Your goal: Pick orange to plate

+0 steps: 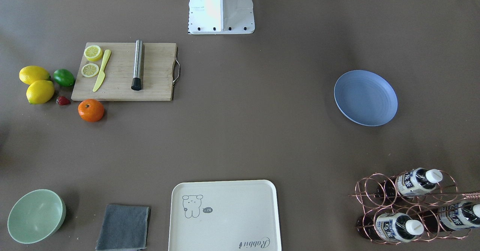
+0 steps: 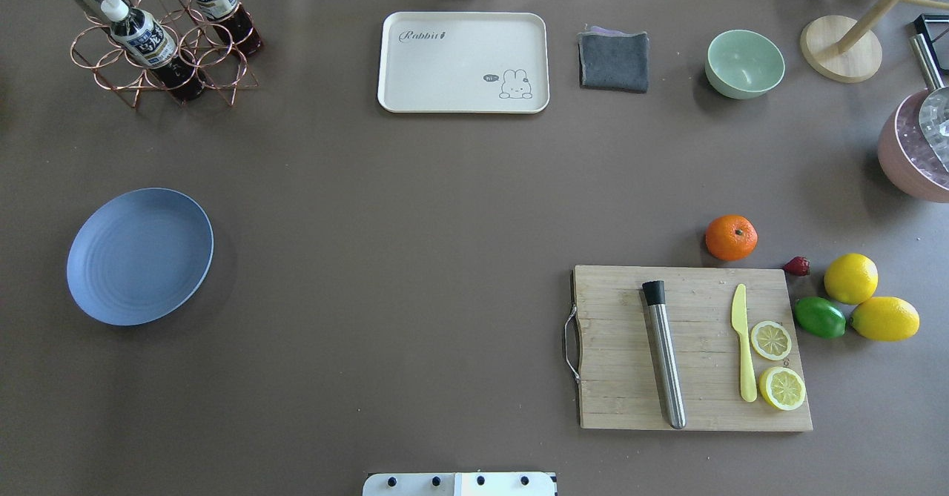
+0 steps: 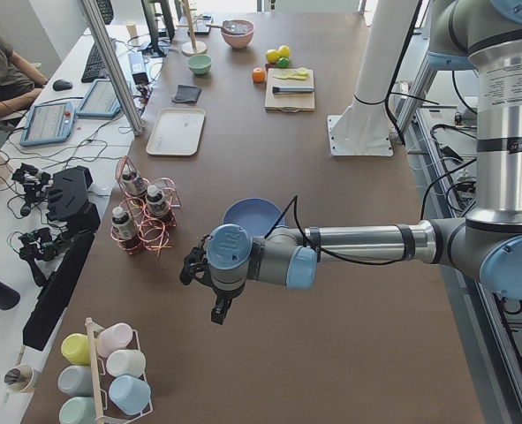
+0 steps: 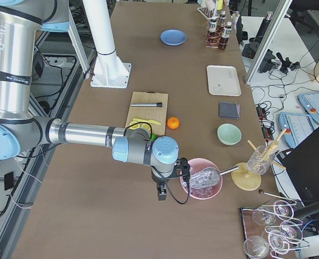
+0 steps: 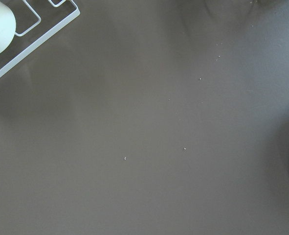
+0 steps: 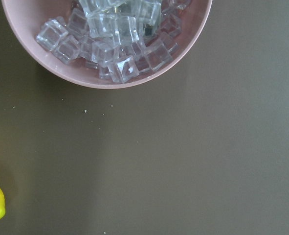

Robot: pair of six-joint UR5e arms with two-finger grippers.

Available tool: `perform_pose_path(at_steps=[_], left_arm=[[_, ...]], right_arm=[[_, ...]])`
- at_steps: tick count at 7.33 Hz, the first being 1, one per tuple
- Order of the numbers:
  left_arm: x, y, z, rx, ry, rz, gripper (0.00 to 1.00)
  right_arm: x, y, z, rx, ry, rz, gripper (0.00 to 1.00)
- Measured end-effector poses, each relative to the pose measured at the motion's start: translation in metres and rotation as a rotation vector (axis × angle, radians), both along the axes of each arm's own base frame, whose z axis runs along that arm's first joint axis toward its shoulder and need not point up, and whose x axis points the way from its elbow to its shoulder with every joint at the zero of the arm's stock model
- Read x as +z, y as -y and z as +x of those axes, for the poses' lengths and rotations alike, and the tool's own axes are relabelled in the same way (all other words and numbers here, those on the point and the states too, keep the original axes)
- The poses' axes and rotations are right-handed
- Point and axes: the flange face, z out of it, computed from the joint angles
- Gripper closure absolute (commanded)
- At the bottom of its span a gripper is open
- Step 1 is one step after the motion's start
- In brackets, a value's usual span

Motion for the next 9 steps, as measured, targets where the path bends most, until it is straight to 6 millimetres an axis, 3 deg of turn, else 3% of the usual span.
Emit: perform_pose_path(at_steps=[6, 8, 9], left_arm=[[-0.007, 0.001, 0.002, -0.016, -0.005, -0.007, 0.02], [-0.031, 0.005, 0.013, -0.062, -0.028, -0.037, 0.02], [-0.046, 0.008, 0.028, -0.077, -0.043, -0.043, 0.02]], right_arm=[[0.001, -0.002, -0.001, -0.003, 0.009, 0.001, 0.0], [-0.004, 0.001, -0.001, -0.005, 0.014, 0.012, 0.0], [-0.006, 0.002, -0.002, -0.004, 0.025, 0.014, 0.0]])
